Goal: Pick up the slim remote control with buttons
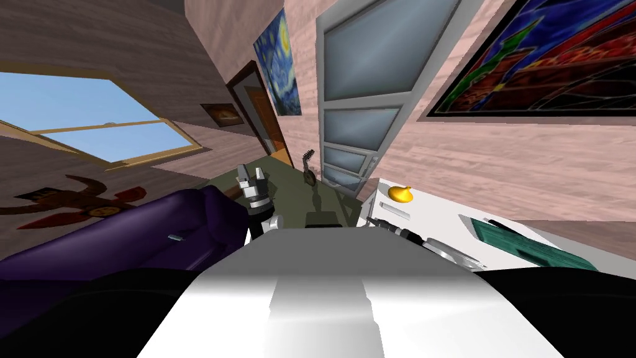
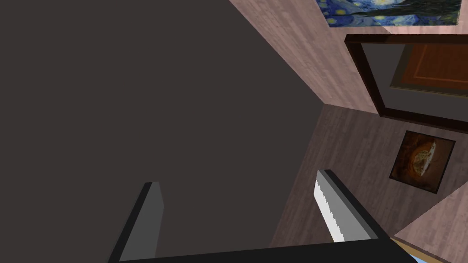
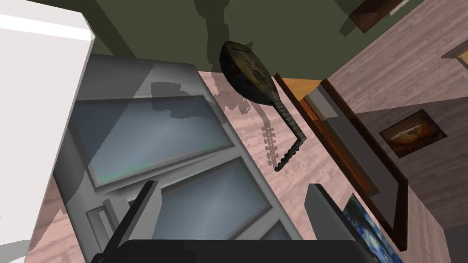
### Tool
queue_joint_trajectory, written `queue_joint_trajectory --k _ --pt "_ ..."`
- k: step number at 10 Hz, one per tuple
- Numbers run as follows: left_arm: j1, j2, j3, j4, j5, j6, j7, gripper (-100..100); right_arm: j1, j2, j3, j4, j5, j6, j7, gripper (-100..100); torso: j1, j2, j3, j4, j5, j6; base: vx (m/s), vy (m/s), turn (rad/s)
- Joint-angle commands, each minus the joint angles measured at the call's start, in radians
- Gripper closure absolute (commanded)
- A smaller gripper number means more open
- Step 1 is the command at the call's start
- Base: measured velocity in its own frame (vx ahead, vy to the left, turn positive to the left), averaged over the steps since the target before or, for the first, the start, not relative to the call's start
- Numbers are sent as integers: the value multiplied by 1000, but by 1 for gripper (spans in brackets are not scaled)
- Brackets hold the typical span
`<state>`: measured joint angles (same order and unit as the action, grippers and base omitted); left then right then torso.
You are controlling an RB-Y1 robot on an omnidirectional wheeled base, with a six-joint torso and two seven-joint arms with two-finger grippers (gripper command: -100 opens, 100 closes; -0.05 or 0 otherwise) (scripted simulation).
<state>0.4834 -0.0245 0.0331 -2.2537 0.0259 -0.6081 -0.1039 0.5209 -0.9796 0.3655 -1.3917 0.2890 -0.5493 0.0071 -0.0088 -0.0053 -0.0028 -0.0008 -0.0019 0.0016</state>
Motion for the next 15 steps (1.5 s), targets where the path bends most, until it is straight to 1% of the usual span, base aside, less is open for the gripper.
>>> queue_joint_trajectory --k 1,2,3,4,5,6,7,8,9,10,12,13,14,15 --pt "0 0 0 0 0 0 0 0 2 -16 9 42 11 -7 3 -100 0 0 0 0 0 0 -8 -39 245" --pt "0 0 0 0 0 0 0 0 -1 -45 35 77 38 -1 6 -100 1 0 0 0 0 1 0 -48 318" --pt "0 0 0 0 0 0 0 0 -1 -45 35 95 38 -1 6 -100 0 -1 0 0 0 0 -3 -54 286" --pt "0 0 0 0 0 0 0 0 -4 -72 62 120 65 4 8 -100 0 -1 0 0 0 1 -5 -63 360" --pt "0 0 0 0 0 0 0 0 -4 -72 62 144 65 4 8 -100 -1 -1 0 0 0 0 -4 -51 263" --pt "0 0 0 0 0 0 0 0 -4 -72 62 149 65 4 8 -100 0 -1 0 0 0 1 -2 -20 11" --pt "0 0 0 0 0 0 0 0 -8 -95 90 196 93 10 11 -100 2 -1 0 0 0 2 0 -29 322" --pt "0 0 0 0 0 0 0 0 -12 -116 118 229 121 15 14 -100 1 -1 -1 0 0 0 -17 -91 413" --pt "0 0 0 0 0 0 0 0 -12 -116 118 253 121 15 14 -100 -2 0 0 0 0 0 -10 -84 283" --pt "0 0 0 0 0 0 0 0 -12 -116 118 253 121 15 14 -100 -2 -1 0 0 -1 1 6 -36 61" --pt "0 0 0 0 0 0 0 0 -21 -147 175 327 176 26 20 -100 1 -2 -1 0 0 0 6 -60 363" --pt "0 0 0 0 0 0 0 0 -21 -147 175 351 176 26 20 -100 -2 -2 -1 0 0 0 -6 -83 196" --pt "0 0 0 0 0 0 0 0 -26 -158 203 378 203 30 23 -100 -2 -2 -1 0 -1 1 -6 -75 306" --pt "0 0 0 0 0 0 0 0 -26 -158 203 400 203 30 23 -100 -2 -2 -1 0 -1 1 -1 -67 168"
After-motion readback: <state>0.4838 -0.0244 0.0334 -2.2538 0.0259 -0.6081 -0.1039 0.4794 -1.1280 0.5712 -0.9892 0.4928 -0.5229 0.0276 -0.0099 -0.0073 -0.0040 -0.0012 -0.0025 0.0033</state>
